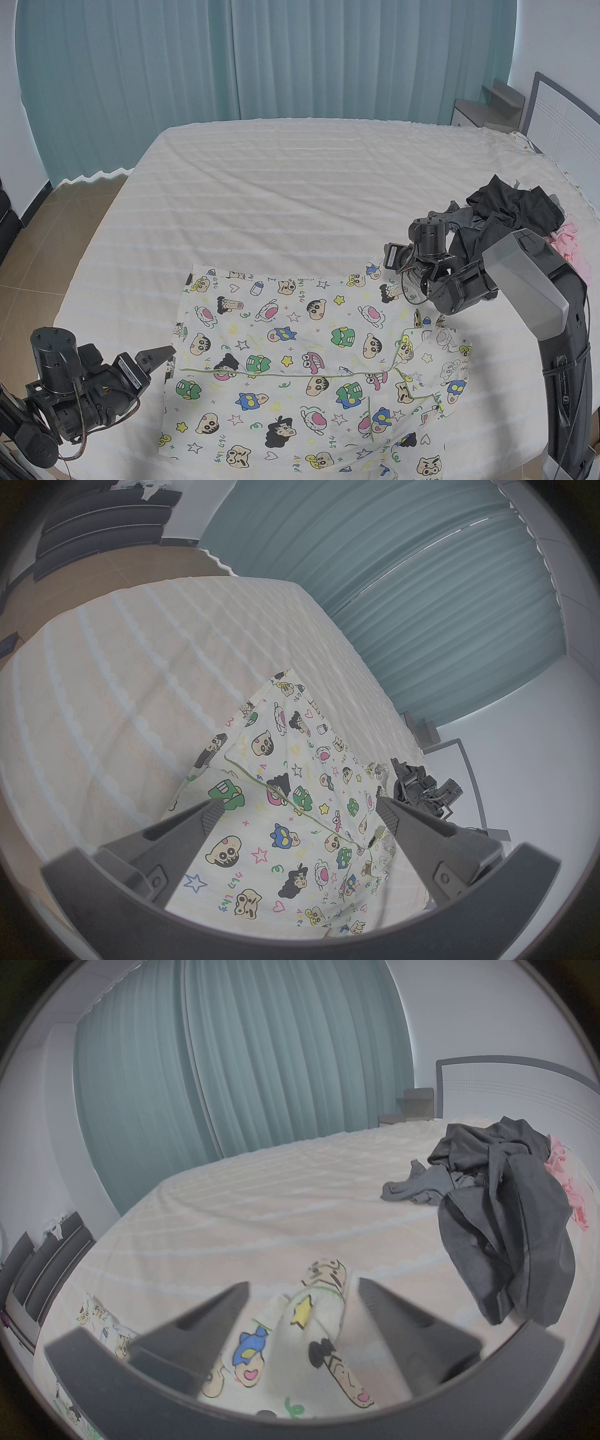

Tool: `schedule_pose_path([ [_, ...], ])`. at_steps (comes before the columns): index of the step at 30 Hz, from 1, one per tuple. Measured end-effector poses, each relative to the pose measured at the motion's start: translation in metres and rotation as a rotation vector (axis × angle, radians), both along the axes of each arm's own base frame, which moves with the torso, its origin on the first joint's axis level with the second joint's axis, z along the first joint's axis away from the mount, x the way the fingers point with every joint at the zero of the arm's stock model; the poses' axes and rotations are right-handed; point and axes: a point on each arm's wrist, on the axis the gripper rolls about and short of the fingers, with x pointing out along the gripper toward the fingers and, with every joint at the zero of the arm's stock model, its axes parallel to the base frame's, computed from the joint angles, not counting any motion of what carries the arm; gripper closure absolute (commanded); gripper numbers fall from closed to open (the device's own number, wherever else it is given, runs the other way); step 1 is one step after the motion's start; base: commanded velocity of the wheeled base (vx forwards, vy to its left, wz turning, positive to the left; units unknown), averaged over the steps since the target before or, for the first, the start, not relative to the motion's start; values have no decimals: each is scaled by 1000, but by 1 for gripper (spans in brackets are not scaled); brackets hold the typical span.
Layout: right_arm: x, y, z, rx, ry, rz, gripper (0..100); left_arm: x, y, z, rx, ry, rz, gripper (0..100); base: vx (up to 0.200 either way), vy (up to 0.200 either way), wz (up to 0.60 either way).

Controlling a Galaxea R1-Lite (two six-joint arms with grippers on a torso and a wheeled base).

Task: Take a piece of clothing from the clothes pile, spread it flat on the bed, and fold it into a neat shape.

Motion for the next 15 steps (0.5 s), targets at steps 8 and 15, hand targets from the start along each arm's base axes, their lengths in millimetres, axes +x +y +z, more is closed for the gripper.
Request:
schedule_pose_path([
  [8, -5, -9, 1, 5, 2, 6, 0, 0, 0, 0, 0, -1, -1, 0, 0, 0, 0],
  [15, -33, -20, -16, 8, 138, 118, 0, 0, 0, 0, 0, -2, 0, 0, 0, 0, 0],
])
